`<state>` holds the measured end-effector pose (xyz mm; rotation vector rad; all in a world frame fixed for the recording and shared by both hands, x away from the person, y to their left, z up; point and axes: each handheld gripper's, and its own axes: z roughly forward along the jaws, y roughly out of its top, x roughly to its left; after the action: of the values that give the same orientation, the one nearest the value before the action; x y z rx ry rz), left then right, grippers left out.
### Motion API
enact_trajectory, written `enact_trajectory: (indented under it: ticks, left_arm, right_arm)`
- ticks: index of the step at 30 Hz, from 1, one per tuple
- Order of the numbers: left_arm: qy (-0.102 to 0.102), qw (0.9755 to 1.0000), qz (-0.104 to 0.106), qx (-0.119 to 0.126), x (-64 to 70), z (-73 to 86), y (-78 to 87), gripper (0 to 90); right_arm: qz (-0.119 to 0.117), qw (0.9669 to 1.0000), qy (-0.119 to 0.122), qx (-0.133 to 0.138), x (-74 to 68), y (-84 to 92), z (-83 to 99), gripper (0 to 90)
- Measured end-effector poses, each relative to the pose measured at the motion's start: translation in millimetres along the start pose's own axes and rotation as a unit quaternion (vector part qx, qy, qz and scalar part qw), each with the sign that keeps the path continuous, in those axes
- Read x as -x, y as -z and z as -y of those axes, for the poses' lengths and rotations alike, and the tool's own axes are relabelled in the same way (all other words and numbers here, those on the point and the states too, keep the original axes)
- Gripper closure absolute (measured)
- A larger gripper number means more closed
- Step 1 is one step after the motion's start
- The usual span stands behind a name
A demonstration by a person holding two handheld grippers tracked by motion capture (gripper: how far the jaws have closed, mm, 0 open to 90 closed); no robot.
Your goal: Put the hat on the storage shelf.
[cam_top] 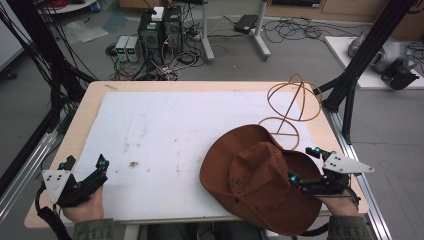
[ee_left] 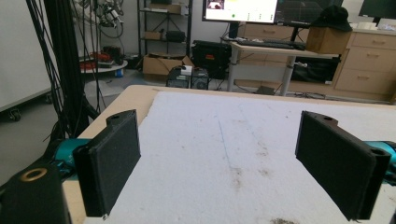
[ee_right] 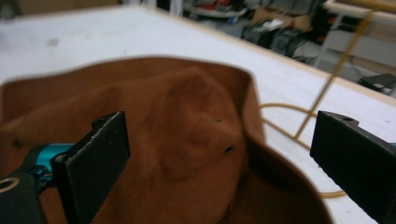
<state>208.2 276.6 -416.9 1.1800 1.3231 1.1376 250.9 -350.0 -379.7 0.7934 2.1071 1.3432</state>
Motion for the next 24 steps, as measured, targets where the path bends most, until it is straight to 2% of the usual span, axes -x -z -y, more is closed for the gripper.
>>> enact_trajectory:
  ticks: [1,2,3,4,6,8,9,10,12,14,15,16,17,18,20,23,24]
  left_arm:
    - [-0.001,1.0,0.0,-0.001,0.0,0.0,0.1,14.2]
    - [-0.001,1.0,0.0,0.0,0.3,0.2,0.2,14.2]
    - [-0.003,1.0,0.001,-0.001,1.0,0.3,0.4,14.2]
    - [-0.003,1.0,0.001,-0.001,1.0,0.3,0.4,14.2]
    - [-0.003,1.0,0.001,-0.001,1.1,0.3,0.5,14.2]
    - [-0.003,1.0,0.002,-0.001,0.5,0.3,0.4,14.2]
    - [-0.002,1.0,0.001,-0.001,0.1,0.4,0.5,14.2]
    - [-0.002,1.0,0.001,-0.001,-0.2,0.5,0.5,14.2]
    - [0.0,1.0,0.0,-0.001,-0.9,0.5,0.6,14.2]
    - [0.0,1.0,-0.001,0.0,-1.9,0.6,0.4,14.2]
    - [0.0,1.0,-0.001,0.0,-2.1,0.5,0.4,14.2]
    - [0.0,1.0,-0.001,0.0,-2.1,0.5,0.4,14.2]
    - [0.002,1.0,-0.002,0.0,-2.3,0.5,0.3,14.2]
    - [0.002,1.0,-0.002,0.0,-2.2,0.5,0.3,14.2]
    - [0.0,1.0,-0.001,-0.001,-1.9,0.6,0.2,14.2]
    - [-0.002,1.0,0.003,-0.002,-0.9,0.6,-0.1,14.2]
    - [-0.002,1.0,0.003,-0.002,-0.9,0.6,-0.1,14.2]
  right_arm:
    - [-0.019,0.9995,0.01,-0.023,-3.6,-4.7,-2.2,4.8]
    - [-0.019,0.9995,0.01,-0.023,-3.6,-4.7,-2.2,4.8]
    - [-0.033,0.9979,0.023,-0.05,-7.3,-11.4,-4.0,4.8]
    - [-0.033,0.9979,0.023,-0.05,-7.3,-11.4,-4.0,4.8]
    - [-0.044,0.9959,0.03,-0.073,-11.6,-19.2,-4.5,4.8]
    - [-0.056,0.9933,0.029,-0.097,-14.6,-27.0,-3.8,4.8]
    - [-0.059,0.9906,0.033,-0.119,-16.8,-34.4,-1.9,4.8]
    - [-0.059,0.9906,0.033,-0.119,-16.8,-34.4,-1.9,4.8]
    - [-0.063,0.9877,0.037,-0.138,-18.8,-40.7,0.2,5.1]
    - [-0.076,0.9829,0.042,-0.163,-22.2,-47.9,4.1,10.2]
    - [-0.084,0.9808,0.046,-0.17,-22.9,-49.6,5.4,19.4]
    - [-0.084,0.9808,0.046,-0.17,-22.9,-49.6,5.4,19.4]
    - [-0.091,0.9785,0.053,-0.178,-24.4,-51.2,6.9,28.1]
    - [-0.092,0.9776,0.049,-0.183,-24.9,-51.8,6.8,34.3]
    - [-0.093,0.9768,0.045,-0.187,-25.7,-52.2,6.7,51.6]
    - [-0.088,0.9741,0.041,-0.204,-28.4,-54.0,7.5,84.4]
    - [-0.085,0.9726,0.041,-0.213,-29.6,-55.2,7.6,86.4]
